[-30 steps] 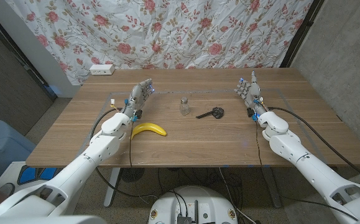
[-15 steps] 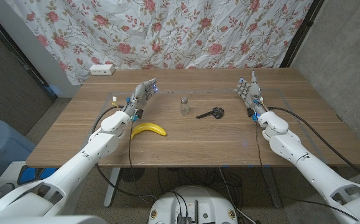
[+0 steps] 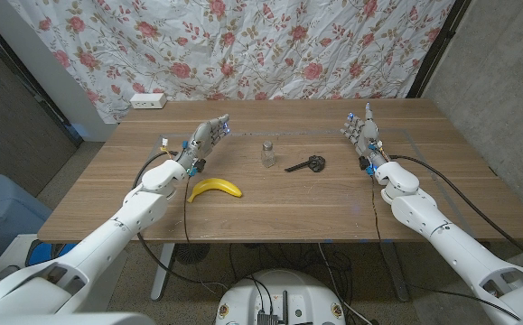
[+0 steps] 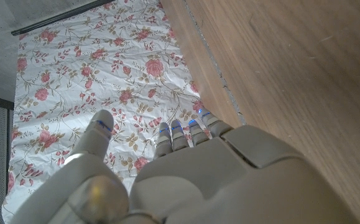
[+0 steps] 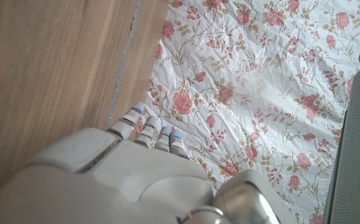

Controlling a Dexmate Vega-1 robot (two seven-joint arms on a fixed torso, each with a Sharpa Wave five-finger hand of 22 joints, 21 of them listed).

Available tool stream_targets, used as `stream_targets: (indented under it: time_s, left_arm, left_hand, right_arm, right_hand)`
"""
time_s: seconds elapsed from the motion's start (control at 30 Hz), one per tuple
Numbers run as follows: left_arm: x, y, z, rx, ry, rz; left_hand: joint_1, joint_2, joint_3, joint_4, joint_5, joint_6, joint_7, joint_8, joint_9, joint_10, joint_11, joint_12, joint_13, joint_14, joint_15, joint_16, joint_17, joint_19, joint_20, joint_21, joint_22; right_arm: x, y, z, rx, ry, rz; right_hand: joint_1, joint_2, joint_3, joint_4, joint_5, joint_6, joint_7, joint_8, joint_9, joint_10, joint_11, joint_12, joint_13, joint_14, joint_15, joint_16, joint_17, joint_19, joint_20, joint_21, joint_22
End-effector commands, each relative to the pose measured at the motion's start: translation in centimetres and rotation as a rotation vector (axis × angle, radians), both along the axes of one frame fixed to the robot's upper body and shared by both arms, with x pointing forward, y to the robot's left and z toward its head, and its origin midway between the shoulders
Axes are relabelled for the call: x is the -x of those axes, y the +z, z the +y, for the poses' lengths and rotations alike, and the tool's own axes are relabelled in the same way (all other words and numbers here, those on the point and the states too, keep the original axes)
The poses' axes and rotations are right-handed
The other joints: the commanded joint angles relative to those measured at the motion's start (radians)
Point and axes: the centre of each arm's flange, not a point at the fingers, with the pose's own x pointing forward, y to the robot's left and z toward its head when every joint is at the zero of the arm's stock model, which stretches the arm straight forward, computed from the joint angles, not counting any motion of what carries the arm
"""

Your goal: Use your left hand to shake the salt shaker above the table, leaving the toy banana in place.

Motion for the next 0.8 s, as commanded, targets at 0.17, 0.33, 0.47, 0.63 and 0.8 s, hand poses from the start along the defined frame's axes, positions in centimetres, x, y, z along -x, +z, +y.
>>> stream_targets:
  time_s: [0.17, 0.33, 0.47, 0.63, 0.8]
  left_arm:
    - [2.3, -0.9, -1.4, -0.064, 0.017, -0.027]
    - [3.1, -1.1, -1.6, -0.09, 0.036, -0.041]
    - [3.7, -1.2, -1.7, -0.112, 0.051, -0.048]
    - [4.4, -1.6, -2.0, -0.136, 0.075, -0.056]
    - [4.8, -1.8, -2.4, -0.167, 0.095, -0.065]
  left_hand:
    - [0.023, -0.009, 0.003, -0.009, 0.007, -0.011, -0.001, 0.005, 0.002, -0.007, -0.01, -0.007, 0.006, -0.003, -0.048, 0.002, 0.002, -0.019, -0.021, -0.004, 0.004]
    - [0.036, -0.015, 0.006, -0.01, 0.009, -0.023, 0.002, 0.003, 0.002, -0.017, -0.01, -0.012, 0.006, -0.004, -0.046, 0.002, 0.002, -0.029, -0.017, -0.006, 0.004]
    - [0.042, -0.018, 0.008, -0.01, 0.01, -0.028, 0.003, 0.002, 0.002, -0.019, -0.009, -0.012, 0.006, -0.006, -0.04, 0.001, 0.002, -0.033, -0.017, -0.006, 0.004]
    - [0.057, -0.025, 0.011, -0.009, 0.012, -0.043, 0.01, -0.001, 0.002, -0.026, -0.008, -0.014, 0.006, -0.011, -0.031, 0.0, 0.003, -0.047, -0.011, -0.008, 0.004]
    - [0.071, -0.031, 0.015, -0.009, 0.014, -0.052, 0.014, -0.001, 0.002, -0.031, -0.005, -0.015, 0.007, -0.013, -0.029, 0.001, 0.003, -0.066, -0.003, -0.01, 0.004]
  right_arm:
    - [0.0, 0.0, 0.0, 0.0, 0.0, 0.0]
    - [0.0, 0.0, 0.0, 0.0, 0.0, 0.0]
    - [0.0, 0.0, 0.0, 0.0, 0.0, 0.0]
    - [0.0, 0.0, 0.0, 0.0, 0.0, 0.0]
    - [0.0, 0.0, 0.0, 0.0, 0.0, 0.0]
  right_hand:
    - [0.0, 0.102, -0.001, 0.006, 0.006, -0.001, 0.01, 0.003, 0.003, -0.007, 0.0, 0.003, 0.002, -0.006, -0.033, 0.005, 0.004, 0.008, 0.001, 0.006, 0.005]
    - [-0.001, 0.102, -0.001, 0.006, 0.006, -0.001, 0.01, 0.004, 0.003, -0.007, 0.001, 0.003, 0.002, -0.007, -0.034, 0.005, 0.004, 0.008, 0.001, 0.006, 0.005]
    - [-0.001, 0.102, -0.001, 0.006, 0.006, -0.001, 0.01, 0.004, 0.003, -0.008, 0.0, 0.003, 0.002, -0.007, -0.033, 0.005, 0.004, 0.008, 0.001, 0.006, 0.005]
    - [-0.001, 0.102, -0.001, 0.006, 0.006, -0.001, 0.01, 0.003, 0.003, -0.007, 0.0, 0.003, 0.002, -0.006, -0.032, 0.005, 0.004, 0.008, 0.0, 0.006, 0.005]
    - [0.0, 0.102, -0.001, 0.006, 0.006, -0.001, 0.01, 0.004, 0.003, -0.006, 0.0, 0.004, 0.002, -0.007, -0.034, 0.004, 0.004, 0.008, 0.0, 0.006, 0.005]
